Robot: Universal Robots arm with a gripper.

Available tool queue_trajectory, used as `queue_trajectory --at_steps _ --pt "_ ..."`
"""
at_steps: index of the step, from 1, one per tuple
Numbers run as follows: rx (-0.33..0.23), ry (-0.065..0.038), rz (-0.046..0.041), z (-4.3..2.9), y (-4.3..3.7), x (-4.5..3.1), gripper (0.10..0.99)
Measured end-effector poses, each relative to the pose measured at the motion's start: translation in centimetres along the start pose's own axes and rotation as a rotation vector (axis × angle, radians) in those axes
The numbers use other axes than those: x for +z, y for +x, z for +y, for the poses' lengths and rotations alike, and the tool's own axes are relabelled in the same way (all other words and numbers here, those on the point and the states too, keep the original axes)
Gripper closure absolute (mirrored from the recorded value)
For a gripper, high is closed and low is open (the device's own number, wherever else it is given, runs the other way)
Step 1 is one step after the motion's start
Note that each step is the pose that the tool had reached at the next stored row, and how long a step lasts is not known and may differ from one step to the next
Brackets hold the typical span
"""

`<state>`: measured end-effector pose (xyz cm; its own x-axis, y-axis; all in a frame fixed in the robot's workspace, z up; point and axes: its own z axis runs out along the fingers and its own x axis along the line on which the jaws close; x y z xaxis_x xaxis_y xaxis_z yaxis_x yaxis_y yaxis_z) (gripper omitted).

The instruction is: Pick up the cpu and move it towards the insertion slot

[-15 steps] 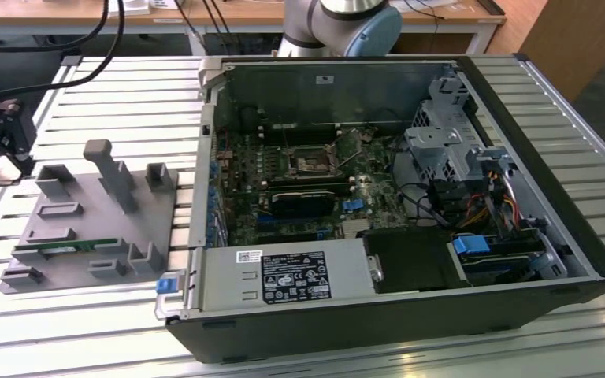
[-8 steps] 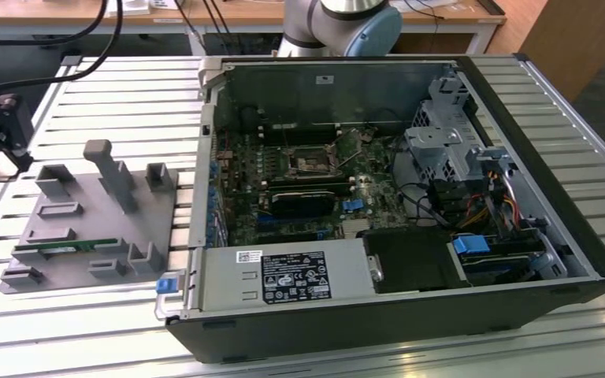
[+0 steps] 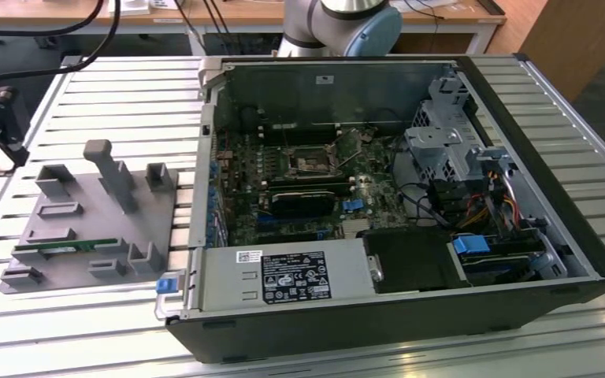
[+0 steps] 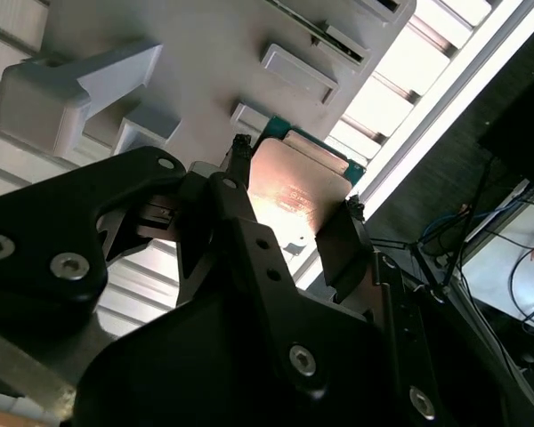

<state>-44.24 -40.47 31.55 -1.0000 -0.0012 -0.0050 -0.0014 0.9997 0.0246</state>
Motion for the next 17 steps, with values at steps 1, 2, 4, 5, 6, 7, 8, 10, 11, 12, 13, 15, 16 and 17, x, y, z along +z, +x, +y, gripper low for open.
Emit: queue_trajectory --at_steps 1,2,4,5,6,7,8,10,11,12,13,15,16,17 --pt "0.0 0.0 0.0 0.02 0.0 -0.17 0.541" --pt "0.0 0.0 0.0001 0.03 -0.01 -0.35 0.541" --pt "0.0 0.0 0.0 0.07 -0.01 -0.68 0.541" --pt "0.0 0.0 0.0 0.09 -0.01 -0.83 0.541" --pt "0.0 0.0 0.0001 0.1 -0.01 -0.98 0.541" --pt "0.0 0.0 0.0001 0.12 -0.01 -1.12 0.541" --pt "0.0 0.0 0.0 0.14 -0.01 -1.26 0.541" --pt "0.0 0.0 0.0001 0.18 -0.01 -1.58 0.541" --pt "0.0 0.0 -0.0001 0.19 -0.01 -1.74 0.541" --pt "0.0 0.0 -0.0001 0.21 -0.01 -1.9 0.541" --pt "0.0 0.0 0.0 0.23 -0.01 -2.07 0.541" --pt "0.0 0.0 0.0 0.25 -0.02 -2.39 0.541" --pt "0.0 0.0 0.0 0.26 -0.02 -2.56 0.541" --pt "0.0 0.0 0.0001 0.27 -0.02 -2.75 0.541"
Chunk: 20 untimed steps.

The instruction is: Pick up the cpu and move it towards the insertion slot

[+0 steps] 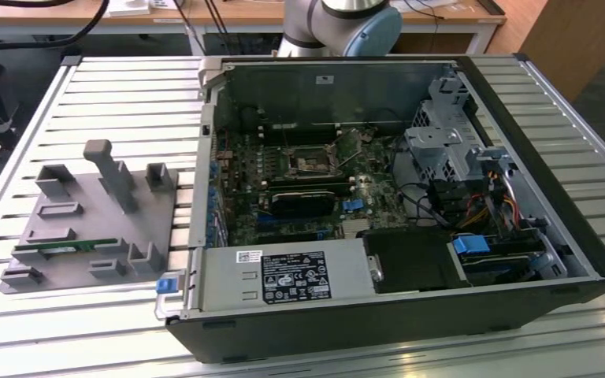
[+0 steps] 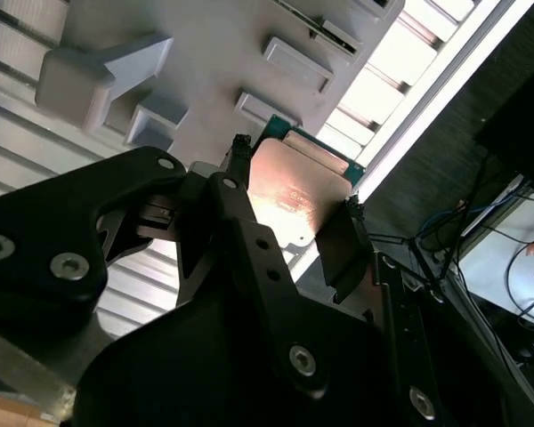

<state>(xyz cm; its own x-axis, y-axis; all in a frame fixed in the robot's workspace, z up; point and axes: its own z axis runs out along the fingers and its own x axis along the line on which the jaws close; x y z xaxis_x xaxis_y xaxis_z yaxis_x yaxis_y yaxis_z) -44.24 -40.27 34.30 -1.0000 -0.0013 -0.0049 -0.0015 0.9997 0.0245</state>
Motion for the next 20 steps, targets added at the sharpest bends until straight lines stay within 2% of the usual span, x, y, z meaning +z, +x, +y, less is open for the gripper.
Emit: queue_trajectory --at_steps 11,20 --pt "0.0 0.0 0.0 0.12 -0.01 -1.8 0.541" --pt "0.0 0.0 0.0 0.34 -0.02 -4.21 0.541"
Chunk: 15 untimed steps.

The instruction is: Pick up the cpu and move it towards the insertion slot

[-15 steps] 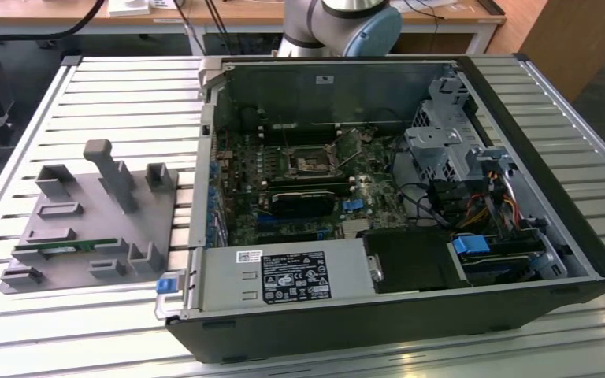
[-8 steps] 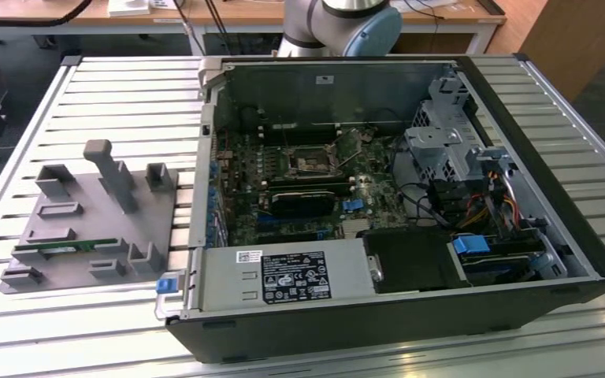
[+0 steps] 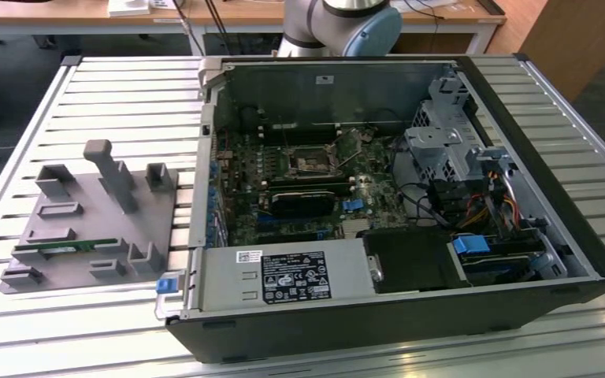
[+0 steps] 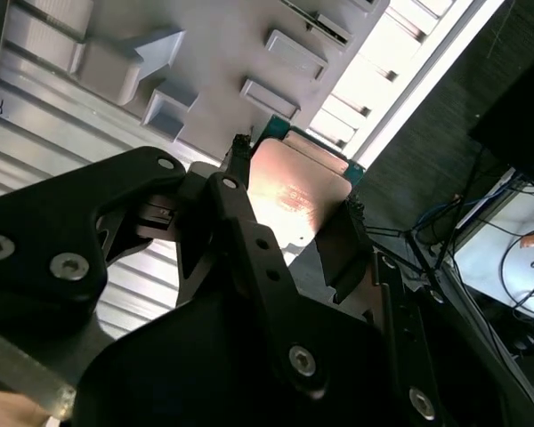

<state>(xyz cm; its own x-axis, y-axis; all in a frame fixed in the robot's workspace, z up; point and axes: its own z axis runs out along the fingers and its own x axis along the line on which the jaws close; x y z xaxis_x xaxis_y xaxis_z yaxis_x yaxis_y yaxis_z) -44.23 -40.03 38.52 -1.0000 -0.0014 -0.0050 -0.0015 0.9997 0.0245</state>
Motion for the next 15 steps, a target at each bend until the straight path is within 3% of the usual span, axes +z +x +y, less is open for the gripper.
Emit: queue_trajectory --at_steps 6,15 --pt "0.0 0.0 0.0001 0.08 -0.02 -1.42 0.541" --pt "0.0 0.0 0.0 0.08 -1.18 -1.42 0.541"
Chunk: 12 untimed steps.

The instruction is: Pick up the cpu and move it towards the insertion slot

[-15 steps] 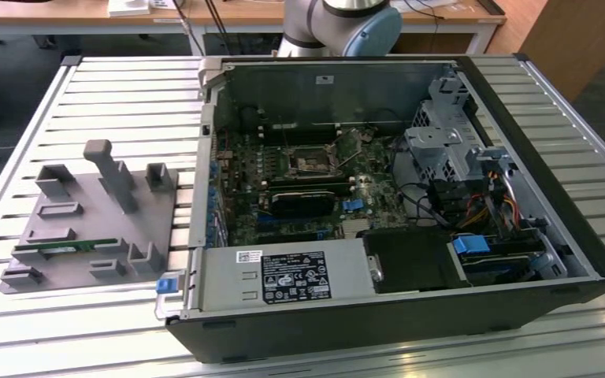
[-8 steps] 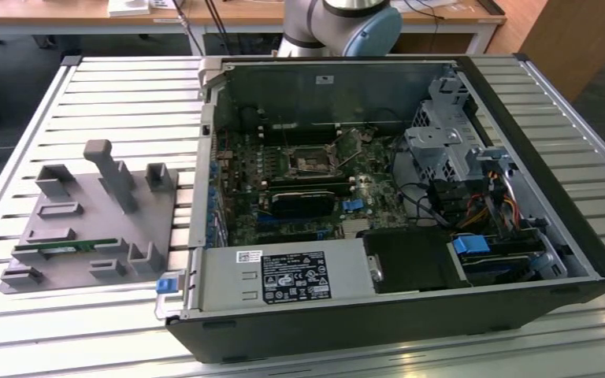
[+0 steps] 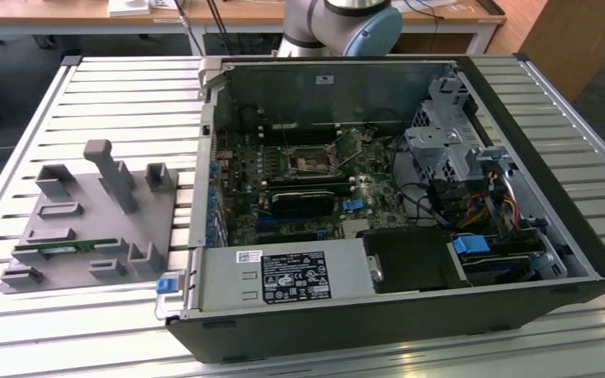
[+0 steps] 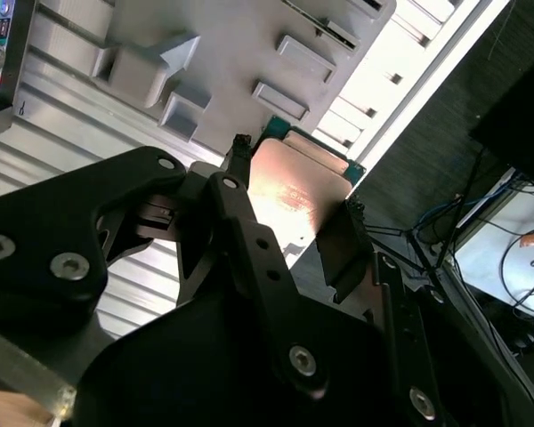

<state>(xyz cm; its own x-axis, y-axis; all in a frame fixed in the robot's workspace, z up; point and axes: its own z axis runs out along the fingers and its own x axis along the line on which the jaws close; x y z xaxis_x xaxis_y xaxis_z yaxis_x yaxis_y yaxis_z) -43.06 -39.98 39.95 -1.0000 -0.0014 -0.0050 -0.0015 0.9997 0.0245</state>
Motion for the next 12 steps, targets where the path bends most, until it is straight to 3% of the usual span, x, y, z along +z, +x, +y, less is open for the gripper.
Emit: queue_trajectory --at_steps 3,12 --pt "0.0 0.0 0.0 0.0 -0.75 0.01 0.541" --pt "0.0 0.0 0.0 0.01 -1.71 0.01 0.541"
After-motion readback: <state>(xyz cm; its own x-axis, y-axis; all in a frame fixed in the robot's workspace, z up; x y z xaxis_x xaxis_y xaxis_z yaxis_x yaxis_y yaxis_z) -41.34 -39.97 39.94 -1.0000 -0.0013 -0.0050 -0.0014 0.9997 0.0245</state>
